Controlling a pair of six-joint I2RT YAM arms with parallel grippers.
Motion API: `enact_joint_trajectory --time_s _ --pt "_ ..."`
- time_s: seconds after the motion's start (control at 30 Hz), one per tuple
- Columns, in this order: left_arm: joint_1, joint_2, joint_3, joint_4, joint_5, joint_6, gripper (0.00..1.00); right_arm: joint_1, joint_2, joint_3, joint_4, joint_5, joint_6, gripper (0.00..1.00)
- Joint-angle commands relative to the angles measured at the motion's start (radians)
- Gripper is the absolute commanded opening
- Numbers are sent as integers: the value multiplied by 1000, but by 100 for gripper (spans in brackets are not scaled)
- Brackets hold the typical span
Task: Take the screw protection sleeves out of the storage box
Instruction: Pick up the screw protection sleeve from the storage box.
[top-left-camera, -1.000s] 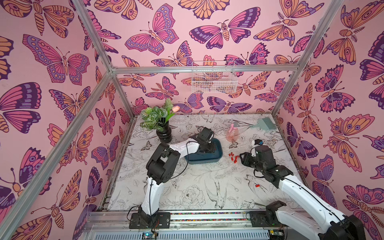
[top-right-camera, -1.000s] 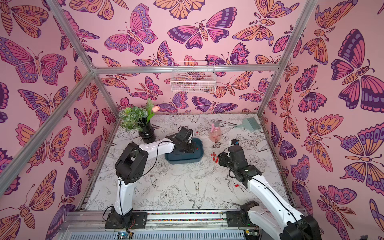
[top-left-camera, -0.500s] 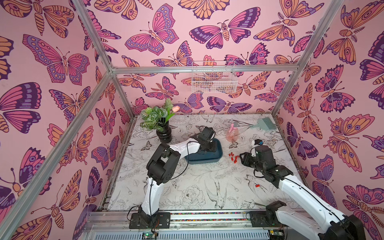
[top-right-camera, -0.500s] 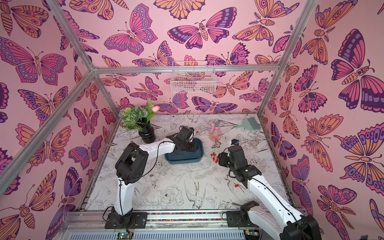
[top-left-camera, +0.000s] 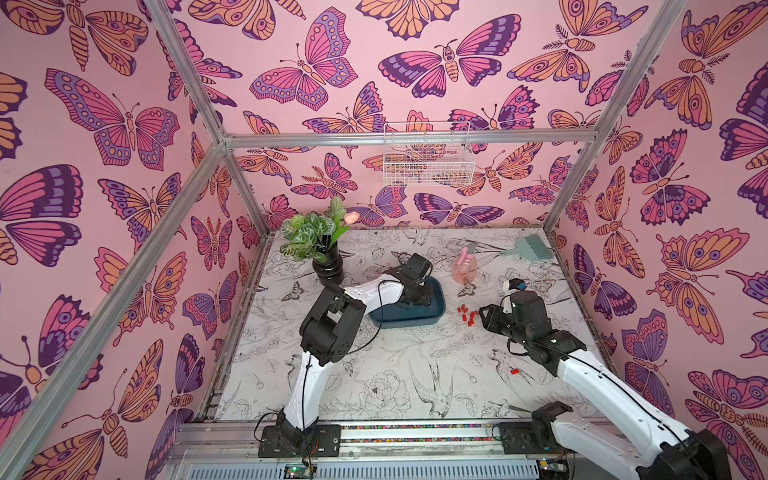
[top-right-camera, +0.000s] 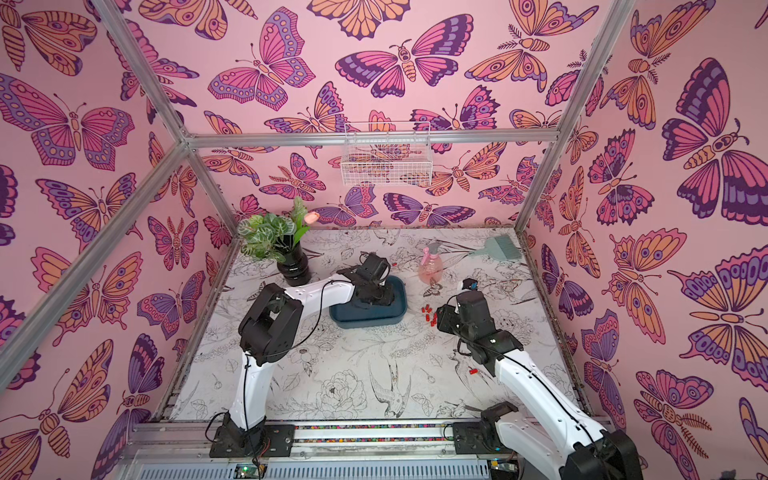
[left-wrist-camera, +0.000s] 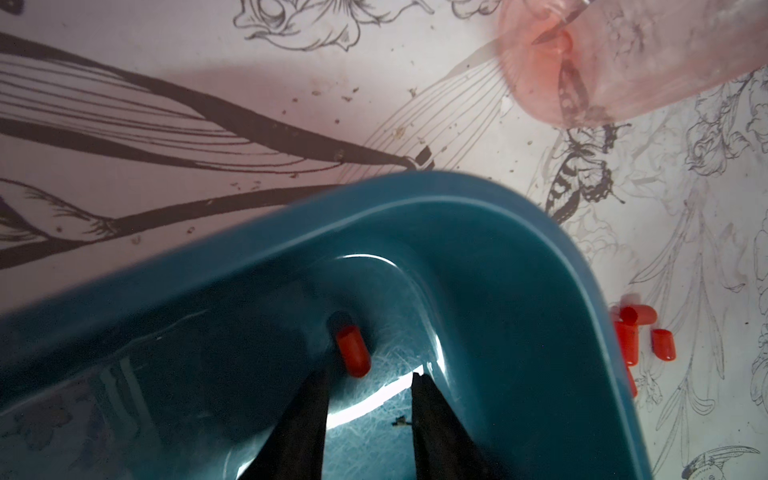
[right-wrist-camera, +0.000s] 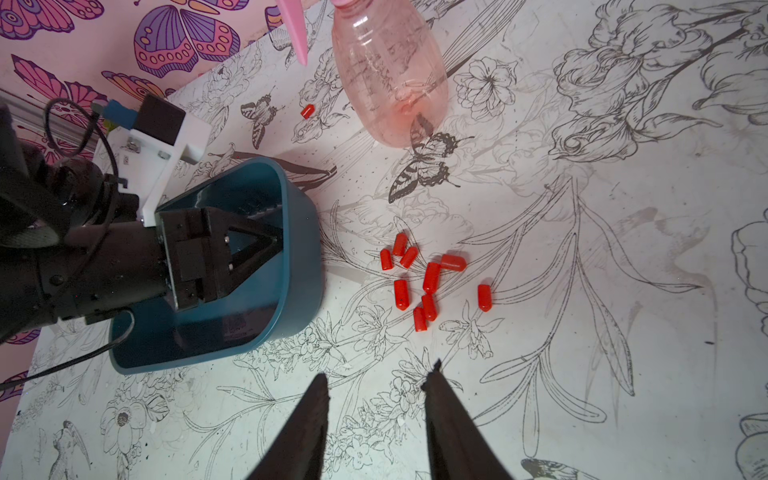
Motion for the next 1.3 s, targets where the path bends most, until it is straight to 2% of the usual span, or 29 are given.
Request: enact_joint_trajectory --time_s 0.0,0.6,0.8,1.0,1.27 --pt "-5 37 38 -49 -22 -3 38 8 -7 4 -1 1 7 42" --pt "-12 124 146 -181 -51 -6 23 9 -12 3 0 1 7 42" --pt "-16 121 154 -189 -60 -2 11 9 -13 2 -1 1 7 42" --pt "-47 51 119 -158 -117 32 5 9 -15 2 -3 1 7 42" --pt "-73 -147 -77 55 -182 38 3 9 -15 0 -2 3 9 42"
